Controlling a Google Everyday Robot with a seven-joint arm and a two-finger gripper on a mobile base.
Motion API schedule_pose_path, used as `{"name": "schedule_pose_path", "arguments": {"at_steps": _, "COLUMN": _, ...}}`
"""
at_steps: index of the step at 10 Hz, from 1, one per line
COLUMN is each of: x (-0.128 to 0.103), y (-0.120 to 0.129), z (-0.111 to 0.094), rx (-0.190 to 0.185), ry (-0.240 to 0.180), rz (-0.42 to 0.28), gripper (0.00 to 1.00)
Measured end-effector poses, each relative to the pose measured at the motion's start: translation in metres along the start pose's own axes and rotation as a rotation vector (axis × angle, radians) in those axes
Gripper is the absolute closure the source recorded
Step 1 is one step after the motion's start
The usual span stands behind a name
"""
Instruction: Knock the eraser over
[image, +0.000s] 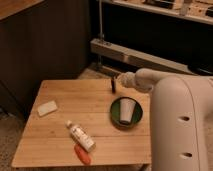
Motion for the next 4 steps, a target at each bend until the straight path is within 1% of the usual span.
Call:
{"name": "schedule_pose_path", "arguments": {"at_steps": 2, "x": 0.003, "y": -0.005, "z": -0.007, "rx": -0.009, "ry": -0.027, "rz": 0.007, "gripper": 0.93}}
{"name": "schedule_pose_path", "arguments": {"at_steps": 3, "x": 0.011, "y": -0.011, "z": -0.006, "rx": -0.004, "ry": -0.028, "rz": 0.004, "gripper": 0.93}}
{"name": "schedule_pose_path", "arguments": {"at_steps": 4, "x": 0.010, "y": -0.012, "z": -0.008, "rx": -0.007, "ry": -0.036, "rz": 0.005, "gripper": 0.93}}
